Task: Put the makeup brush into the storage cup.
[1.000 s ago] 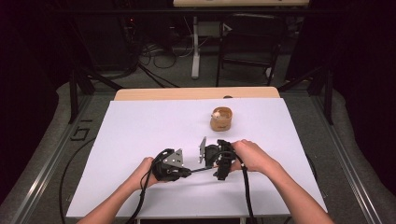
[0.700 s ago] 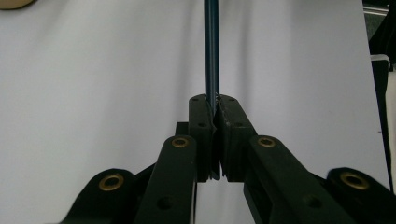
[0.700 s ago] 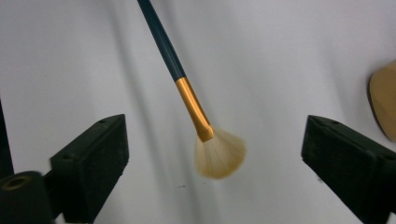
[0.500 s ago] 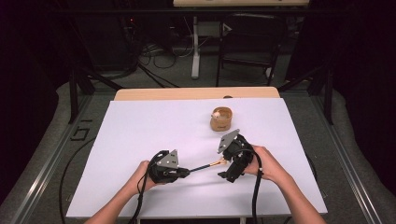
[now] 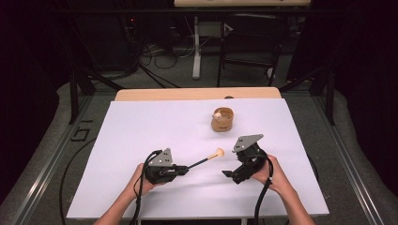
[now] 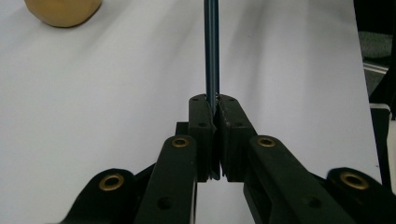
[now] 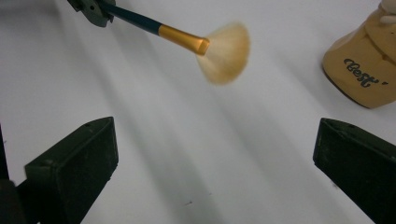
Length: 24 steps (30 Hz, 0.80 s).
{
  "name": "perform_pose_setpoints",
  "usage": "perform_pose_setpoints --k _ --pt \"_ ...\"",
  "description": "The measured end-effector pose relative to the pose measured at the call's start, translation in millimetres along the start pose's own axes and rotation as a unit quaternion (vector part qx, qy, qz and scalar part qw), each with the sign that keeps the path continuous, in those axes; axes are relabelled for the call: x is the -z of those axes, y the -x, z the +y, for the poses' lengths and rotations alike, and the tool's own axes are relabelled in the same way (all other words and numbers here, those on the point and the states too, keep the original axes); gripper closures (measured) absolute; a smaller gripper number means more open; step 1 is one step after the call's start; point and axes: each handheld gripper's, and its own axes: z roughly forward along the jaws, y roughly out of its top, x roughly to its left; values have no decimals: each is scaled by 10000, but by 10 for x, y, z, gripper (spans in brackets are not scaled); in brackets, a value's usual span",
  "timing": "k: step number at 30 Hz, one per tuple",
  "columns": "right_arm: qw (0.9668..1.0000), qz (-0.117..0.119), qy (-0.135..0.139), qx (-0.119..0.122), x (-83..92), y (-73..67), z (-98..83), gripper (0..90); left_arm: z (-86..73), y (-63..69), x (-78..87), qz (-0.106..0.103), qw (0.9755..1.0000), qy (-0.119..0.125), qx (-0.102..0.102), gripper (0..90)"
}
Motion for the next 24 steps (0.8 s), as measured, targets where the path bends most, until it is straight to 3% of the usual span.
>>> perform_pose_setpoints --k 9,13,24 --pt "9986 -20 386 -347 -42 -2 -105 0 7 20 -21 45 9995 285 130 853" --pt "9984 -13 405 -394 -66 -51 -151 0 -2 34 -45 75 9994 307 140 853" --pt "9960 101 621 -631 -72 -85 -193 0 -35 3 -9 238 9970 654 324 853"
